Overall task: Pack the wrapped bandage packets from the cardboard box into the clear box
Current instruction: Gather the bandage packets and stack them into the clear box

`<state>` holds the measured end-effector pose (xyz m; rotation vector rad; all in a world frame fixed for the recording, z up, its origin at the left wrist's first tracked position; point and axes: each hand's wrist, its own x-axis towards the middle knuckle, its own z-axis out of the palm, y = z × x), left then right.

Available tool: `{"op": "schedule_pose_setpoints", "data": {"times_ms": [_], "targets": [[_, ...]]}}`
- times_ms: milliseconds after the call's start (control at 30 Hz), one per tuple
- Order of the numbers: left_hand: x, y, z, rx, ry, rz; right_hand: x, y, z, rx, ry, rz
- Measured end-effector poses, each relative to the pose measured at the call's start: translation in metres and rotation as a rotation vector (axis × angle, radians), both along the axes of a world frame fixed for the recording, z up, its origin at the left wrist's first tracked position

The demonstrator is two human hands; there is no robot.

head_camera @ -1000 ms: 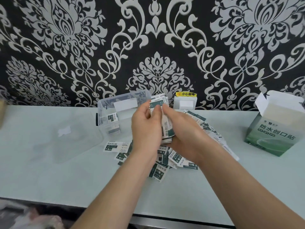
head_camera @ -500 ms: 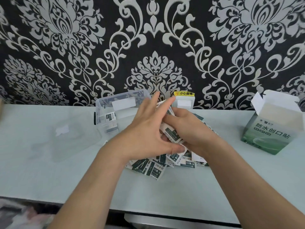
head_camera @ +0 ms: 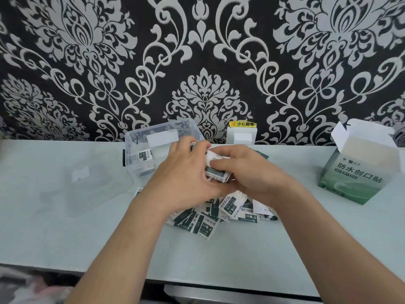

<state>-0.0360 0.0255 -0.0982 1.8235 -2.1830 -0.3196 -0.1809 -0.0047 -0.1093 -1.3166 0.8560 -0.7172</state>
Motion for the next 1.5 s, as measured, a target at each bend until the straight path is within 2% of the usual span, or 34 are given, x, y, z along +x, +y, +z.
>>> {"op": "schedule_pose_setpoints", "data": {"times_ms": [67,167,367,433,600,667,733,867,967,1067,1233,1333,1367,1433,1500], "targets": [[0.002,0.002,0.006,0.050,0.057,-0.015,-0.001,-0.001,0.002,0.102,-0.035,-0.004],[0.003,0.006,0.019,-0.045,0.146,-0.048,-0.010,-0.004,0.007,0.234,-0.165,-0.027],[-0.012,0.010,0.018,-0.241,0.744,-0.046,-0.017,-0.003,0.010,0.366,-0.431,0.180],[-0.014,0.006,0.011,-0.317,0.830,-0.010,-0.013,-0.002,0.009,0.422,-0.505,0.198],[-0.002,-0.007,0.000,-0.383,0.841,0.096,-0.003,0.004,0.007,0.488,-0.598,0.202],[0.001,-0.009,0.000,-0.400,0.809,0.130,0.000,0.006,0.008,0.487,-0.580,0.193],[0.004,-0.008,0.002,-0.414,0.741,0.141,0.000,0.008,0.009,0.421,-0.459,0.182],[0.013,-0.008,0.005,-0.354,0.514,0.124,-0.004,0.004,0.007,0.082,-0.106,0.204],[0.015,-0.006,0.008,-0.291,0.373,0.085,-0.007,0.007,0.010,-0.023,0.019,0.221],[0.012,-0.005,0.010,-0.289,0.312,0.082,-0.009,0.012,0.015,0.022,-0.029,0.261],[0.001,-0.004,0.008,-0.343,0.321,0.178,-0.007,0.013,0.016,0.076,-0.068,0.266],[0.001,-0.002,0.010,-0.369,0.416,0.146,-0.008,0.009,0.014,0.122,-0.132,0.226],[0.003,-0.002,0.012,-0.331,0.498,0.078,-0.009,0.006,0.013,0.138,-0.164,0.203],[0.007,0.001,0.018,-0.114,0.645,-0.091,-0.012,0.003,0.014,0.165,-0.226,0.157],[0.006,0.007,0.021,0.127,0.626,-0.203,-0.015,0.001,0.014,0.208,-0.280,0.105]]}}
